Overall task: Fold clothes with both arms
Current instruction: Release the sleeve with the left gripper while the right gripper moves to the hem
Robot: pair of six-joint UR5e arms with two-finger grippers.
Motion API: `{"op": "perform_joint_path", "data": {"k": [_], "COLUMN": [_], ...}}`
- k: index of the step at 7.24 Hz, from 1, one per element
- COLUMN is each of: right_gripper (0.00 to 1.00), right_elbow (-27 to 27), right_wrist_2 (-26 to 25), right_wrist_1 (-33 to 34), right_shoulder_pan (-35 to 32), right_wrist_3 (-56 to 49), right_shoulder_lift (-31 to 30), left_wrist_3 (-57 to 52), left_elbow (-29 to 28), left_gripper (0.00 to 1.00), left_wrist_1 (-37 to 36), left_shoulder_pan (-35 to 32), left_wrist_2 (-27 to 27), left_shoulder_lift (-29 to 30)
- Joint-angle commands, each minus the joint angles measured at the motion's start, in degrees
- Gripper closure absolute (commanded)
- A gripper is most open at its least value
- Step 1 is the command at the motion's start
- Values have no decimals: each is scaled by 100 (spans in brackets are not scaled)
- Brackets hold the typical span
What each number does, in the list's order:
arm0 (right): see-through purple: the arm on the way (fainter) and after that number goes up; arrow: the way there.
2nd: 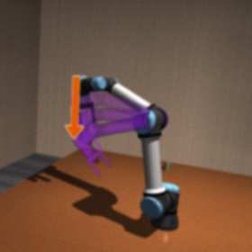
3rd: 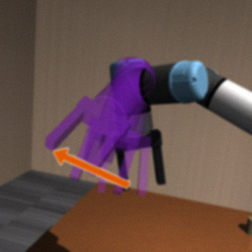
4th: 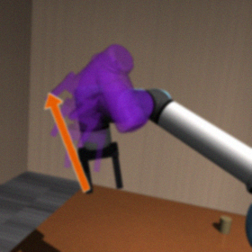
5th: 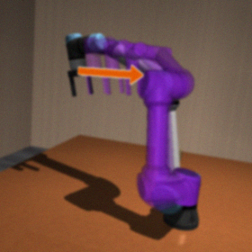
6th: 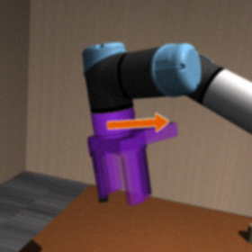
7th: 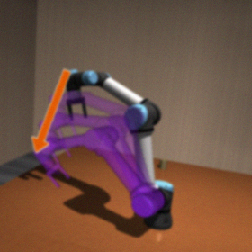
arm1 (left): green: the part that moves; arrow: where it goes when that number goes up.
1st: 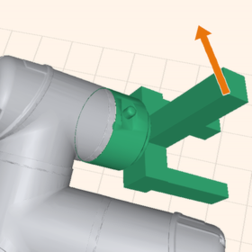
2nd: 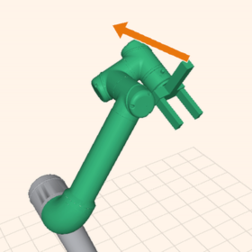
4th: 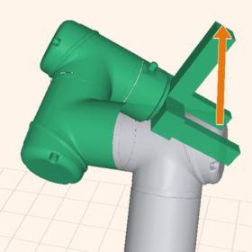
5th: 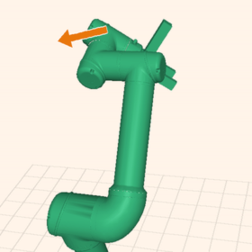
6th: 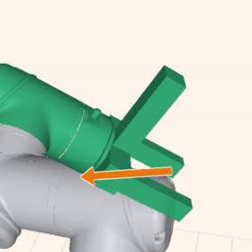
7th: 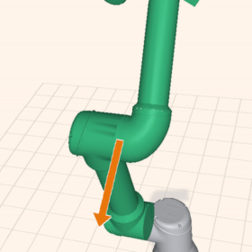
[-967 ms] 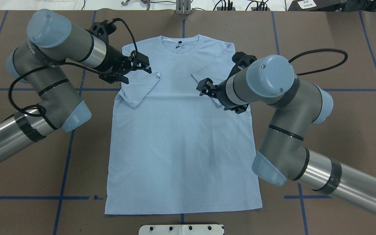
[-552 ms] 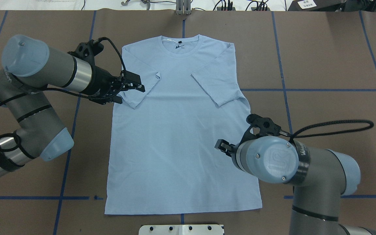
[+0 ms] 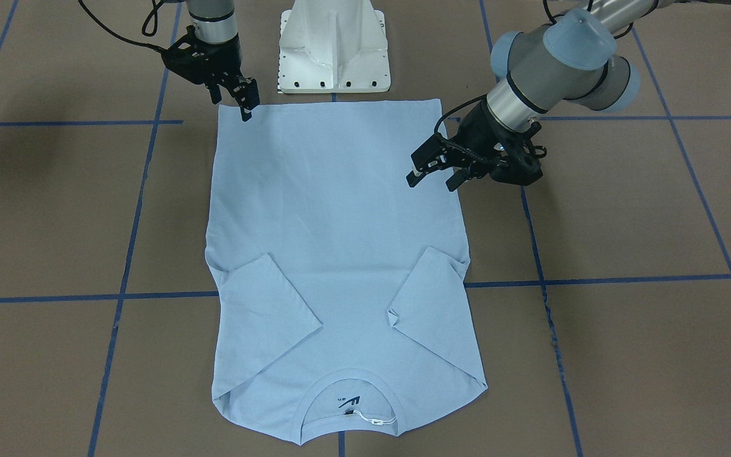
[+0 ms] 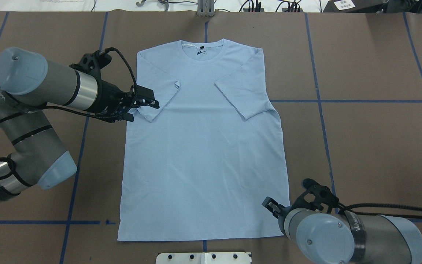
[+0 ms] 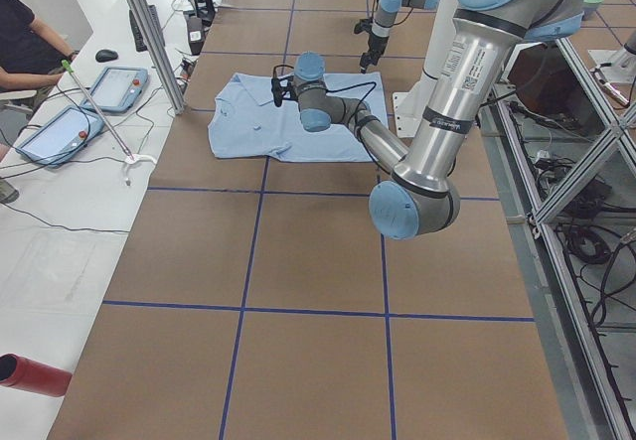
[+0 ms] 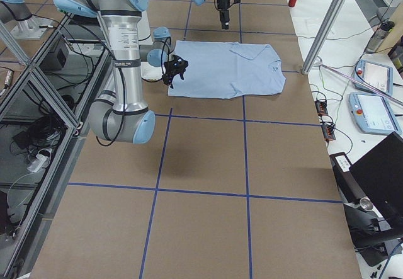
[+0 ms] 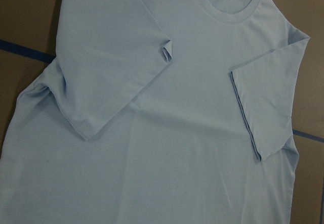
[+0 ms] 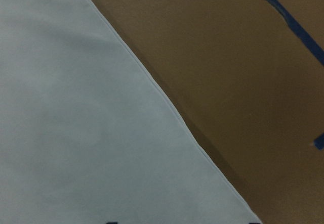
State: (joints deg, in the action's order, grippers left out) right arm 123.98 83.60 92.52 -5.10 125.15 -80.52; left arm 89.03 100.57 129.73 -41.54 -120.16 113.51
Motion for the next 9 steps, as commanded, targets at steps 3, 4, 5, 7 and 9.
{"op": "perform_joint_path", "data": {"k": [3, 4, 5, 7, 9], "right_gripper": [35, 44, 55, 100, 100], "right_elbow": [-189, -242, -242, -216, -155], "right_wrist_2": [-98, -80, -80, -63, -54], "right_wrist_1": [-199, -208, -199, -199, -199], "right_shoulder_pan": [325, 316, 308, 308, 308], "right_wrist_3": [203, 177, 185, 194, 194], "right_shoulder_lift": [-245, -245, -254, -341, -351], "left_wrist_3": [0, 0, 9, 9, 261], "left_elbow": [6, 15, 23, 24, 50], "left_gripper": [0, 0, 0, 0, 0], "left_wrist_1": [0, 0, 0, 0, -9], "left_shoulder_pan": [5, 5, 5, 5, 40], "left_wrist_2": [10, 10, 28, 125, 125], "left_shoulder_lift": [40, 40, 22, 22, 22]}}
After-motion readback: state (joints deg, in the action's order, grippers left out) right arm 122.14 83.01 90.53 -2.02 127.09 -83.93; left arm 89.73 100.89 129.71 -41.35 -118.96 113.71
